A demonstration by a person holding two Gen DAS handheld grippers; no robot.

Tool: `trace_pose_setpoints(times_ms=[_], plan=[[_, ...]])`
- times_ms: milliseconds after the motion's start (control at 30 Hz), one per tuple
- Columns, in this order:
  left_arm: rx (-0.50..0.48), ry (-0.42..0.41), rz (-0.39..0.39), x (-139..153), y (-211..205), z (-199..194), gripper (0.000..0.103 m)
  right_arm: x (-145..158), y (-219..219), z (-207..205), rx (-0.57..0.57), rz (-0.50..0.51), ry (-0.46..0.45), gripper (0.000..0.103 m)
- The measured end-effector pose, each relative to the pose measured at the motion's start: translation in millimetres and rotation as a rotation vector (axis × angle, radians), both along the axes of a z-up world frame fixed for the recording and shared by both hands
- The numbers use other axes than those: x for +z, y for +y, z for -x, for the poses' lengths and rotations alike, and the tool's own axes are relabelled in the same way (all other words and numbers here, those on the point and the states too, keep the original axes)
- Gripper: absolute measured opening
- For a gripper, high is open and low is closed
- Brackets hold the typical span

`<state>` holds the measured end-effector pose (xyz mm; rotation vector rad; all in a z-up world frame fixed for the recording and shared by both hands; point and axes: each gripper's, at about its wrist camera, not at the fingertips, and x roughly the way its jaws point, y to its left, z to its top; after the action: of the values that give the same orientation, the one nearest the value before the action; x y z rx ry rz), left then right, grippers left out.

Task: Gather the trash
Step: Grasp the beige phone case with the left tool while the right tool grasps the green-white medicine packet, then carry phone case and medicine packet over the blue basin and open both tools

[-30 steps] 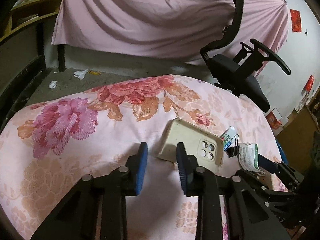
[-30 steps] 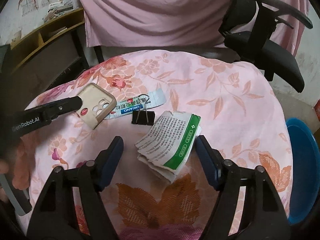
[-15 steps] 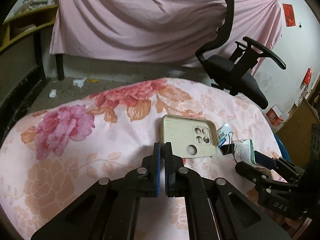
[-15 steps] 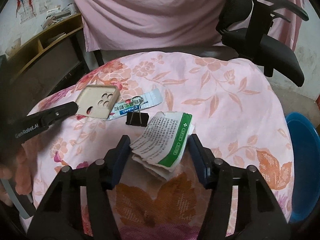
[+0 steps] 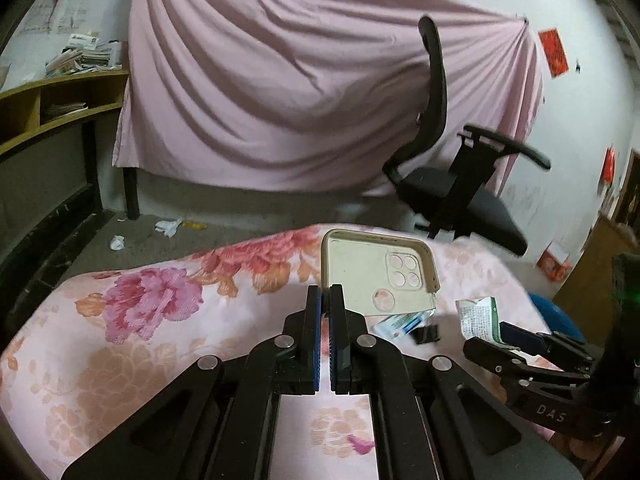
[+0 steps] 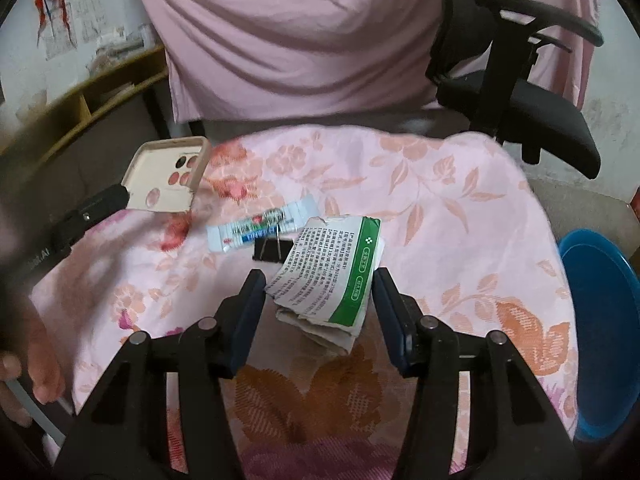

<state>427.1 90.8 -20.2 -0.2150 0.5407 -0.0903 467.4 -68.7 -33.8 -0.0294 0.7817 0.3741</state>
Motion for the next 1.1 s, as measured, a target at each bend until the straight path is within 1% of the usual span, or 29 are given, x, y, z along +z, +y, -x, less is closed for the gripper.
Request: trace_pose_setpoints(times_ms=[100, 233, 333, 400, 600, 733, 800, 867, 933, 1000, 1100], plan=[[-0.002, -0.060, 0.032, 5, -1, 9, 0.001, 12, -10, 12, -0.019, -0.041, -0.087, 0.073], [0.006, -0.139, 0.025, 14, -10, 24, 0.001, 30, -30, 34, -0.097, -0.116, -0.232, 0.073], [0.004, -0.186, 0.005, 21, -19, 34, 0.001, 39, -45, 39, -0.144, -0.187, -0.292, 0.073], [-0.003, -0.216, -0.006, 26, -27, 39, 0.001, 45, -51, 42, -0.155, -0.210, -0.323, 0.073], [-0.022, -0.308, -0.071, 43, -60, 58, 0.001, 70, -61, 68, -0.167, -0.185, -0.481, 0.073], [-0.031, -0.367, -0.099, 54, -84, 70, 0.001, 88, -78, 86, -0.220, -0.133, -0.591, 0.073], [-0.037, -0.390, -0.110, 60, -97, 73, 0.001, 95, -89, 90, -0.242, -0.134, -0.619, 0.073], [-0.050, -0.408, -0.098, 67, -111, 74, 0.001, 102, -106, 94, -0.277, -0.131, -0.654, 0.073], [-0.072, -0.421, -0.104, 74, -127, 73, 0.001, 105, -122, 96, -0.303, -0.126, -0.674, 0.074], [-0.093, -0.431, -0.116, 79, -144, 69, 0.001, 106, -135, 97, -0.331, -0.122, -0.680, 0.074], [-0.135, -0.423, -0.114, 85, -173, 61, 0.001, 107, -163, 97, -0.396, -0.134, -0.663, 0.074]])
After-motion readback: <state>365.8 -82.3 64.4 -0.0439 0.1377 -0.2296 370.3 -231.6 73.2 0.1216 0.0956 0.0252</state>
